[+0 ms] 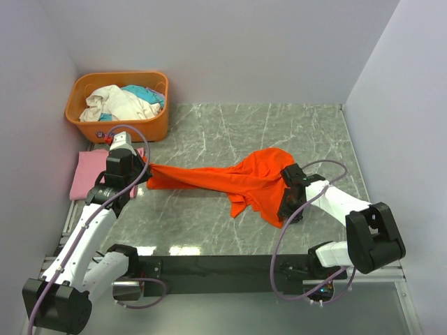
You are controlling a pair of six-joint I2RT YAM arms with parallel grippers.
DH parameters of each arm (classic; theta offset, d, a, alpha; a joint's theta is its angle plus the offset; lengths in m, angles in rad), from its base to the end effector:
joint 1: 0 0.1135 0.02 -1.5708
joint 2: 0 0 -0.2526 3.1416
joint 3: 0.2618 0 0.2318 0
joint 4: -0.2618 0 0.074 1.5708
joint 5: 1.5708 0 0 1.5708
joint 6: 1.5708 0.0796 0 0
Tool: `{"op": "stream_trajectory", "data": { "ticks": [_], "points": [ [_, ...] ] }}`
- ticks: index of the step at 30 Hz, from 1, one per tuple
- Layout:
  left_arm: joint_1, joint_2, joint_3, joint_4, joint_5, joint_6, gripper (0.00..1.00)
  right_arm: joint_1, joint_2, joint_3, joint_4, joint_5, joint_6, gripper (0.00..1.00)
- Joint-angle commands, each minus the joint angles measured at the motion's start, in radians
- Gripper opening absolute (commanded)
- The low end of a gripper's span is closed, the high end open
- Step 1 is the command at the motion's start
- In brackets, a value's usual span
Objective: Fold and stack the t-shirts
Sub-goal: Flatten out the T-shirt at the center of the board.
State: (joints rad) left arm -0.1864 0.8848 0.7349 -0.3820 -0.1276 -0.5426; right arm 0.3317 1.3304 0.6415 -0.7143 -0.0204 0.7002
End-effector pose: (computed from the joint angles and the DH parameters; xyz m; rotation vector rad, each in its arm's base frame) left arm 0.2202 -0.0312 0.2573 -0.4499 2.0641 -0.3043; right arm 0.1852 0.0655 0.1114 0.5475 2.9518 0.1510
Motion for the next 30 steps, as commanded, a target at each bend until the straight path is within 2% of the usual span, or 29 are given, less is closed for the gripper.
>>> {"op": "stream_trajectory", "data": {
  "ticks": [1, 4, 9, 14, 15, 18, 22, 26, 29, 30],
  "points": [
    [0.005, -0.017, 0.003, 0.025, 0.000, 0.012, 0.01, 0.041, 0.056, 0.000, 0.009, 0.046, 0.036, 0.40],
    [0.007, -0.015, 0.003, 0.022, -0.001, 0.012, 0.01, 0.061, 0.085, 0.018, 0.007, 0.046, 0.038, 0.38],
    [0.007, -0.014, 0.003, 0.022, -0.003, 0.012, 0.01, 0.087, 0.116, 0.034, 0.024, 0.028, 0.039, 0.27],
    [0.007, -0.010, 0.004, 0.020, -0.006, 0.013, 0.01, 0.096, 0.131, 0.037, 0.041, 0.028, 0.038, 0.02],
    [0.007, -0.010, 0.004, 0.020, -0.004, 0.012, 0.01, 0.095, 0.131, 0.037, 0.044, 0.031, 0.038, 0.00],
    [0.007, -0.012, 0.004, 0.017, -0.010, 0.012, 0.01, 0.096, 0.115, 0.044, 0.036, 0.045, 0.033, 0.00],
    [0.007, -0.017, 0.007, 0.017, -0.021, 0.012, 0.01, 0.089, 0.028, 0.136, -0.042, 0.159, 0.007, 0.00],
    [0.007, -0.014, 0.127, -0.047, -0.043, 0.004, 0.01, 0.035, -0.052, 0.349, -0.135, 0.282, -0.042, 0.00],
    [0.007, 0.003, 0.261, -0.081, -0.038, 0.000, 0.01, -0.057, -0.099, 0.516, -0.171, 0.348, -0.094, 0.00],
    [0.005, 0.014, 0.302, -0.092, -0.034, 0.001, 0.01, -0.122, -0.108, 0.558, -0.168, 0.346, -0.108, 0.00]
  ]
}}
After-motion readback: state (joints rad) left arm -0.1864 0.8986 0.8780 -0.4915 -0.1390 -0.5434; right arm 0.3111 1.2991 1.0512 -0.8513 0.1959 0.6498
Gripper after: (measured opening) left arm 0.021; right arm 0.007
